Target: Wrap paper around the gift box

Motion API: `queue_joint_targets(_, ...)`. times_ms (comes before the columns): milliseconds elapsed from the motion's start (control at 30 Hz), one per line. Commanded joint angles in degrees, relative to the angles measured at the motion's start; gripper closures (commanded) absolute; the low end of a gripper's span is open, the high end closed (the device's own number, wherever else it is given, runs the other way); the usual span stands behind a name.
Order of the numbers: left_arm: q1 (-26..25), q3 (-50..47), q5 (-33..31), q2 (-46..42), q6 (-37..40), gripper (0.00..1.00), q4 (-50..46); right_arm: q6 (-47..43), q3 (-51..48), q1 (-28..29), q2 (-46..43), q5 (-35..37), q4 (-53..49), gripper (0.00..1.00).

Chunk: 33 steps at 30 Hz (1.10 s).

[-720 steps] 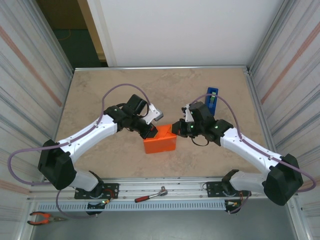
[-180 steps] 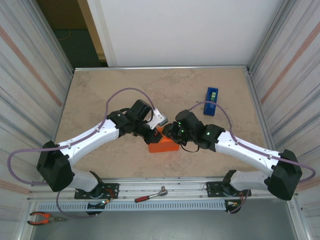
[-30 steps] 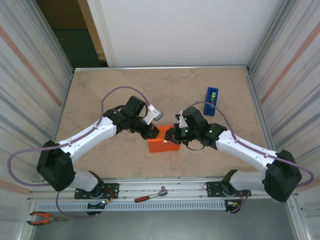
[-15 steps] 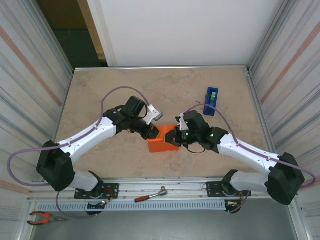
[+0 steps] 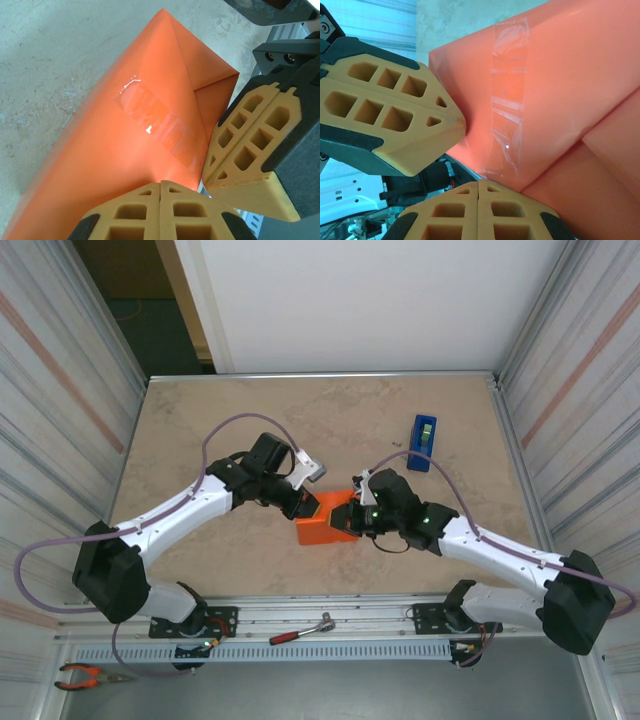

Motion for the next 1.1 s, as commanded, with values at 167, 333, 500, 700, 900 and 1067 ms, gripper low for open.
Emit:
queue_joint_targets(167,-0.6,-2.2,-1.5,1.0,0.3,1.0,-3.2,0.4,-1.7,1.4,-1.7,2.3,-3.5,1.0)
queue_joint_targets(333,-0.5,-2.2,-1.5,1.0,0.4,1.0,-3.3,0.1,-2.2,1.9,-3.0,2.9,-4.2,1.0)
queue_joint_targets(500,-0.5,-2.2,-1.5,1.0,0.4,1.0,-3.2,0.1,-2.2,2.0,-5.0,4.7,-5.6,1.0)
queue_joint_targets(700,-0.6,-2.3,-1.5,1.1,0.4,1.0,-3.3,0.0,-1.1,3.0,-5.7,6.6,-6.5,1.0)
queue_joint_targets(900,-0.6,-2.3,-1.5,1.1,0.4,1.0,-3.3,-2.3,2.4,5.1,-7.0,9.0,-10.0,1.0)
queue_joint_targets(1067,-0.8,-2.4,-1.4,1.0,0.4,1.0,-3.3,-2.7,4.1,4.9,-9.8,11.1,-12.2,1.0)
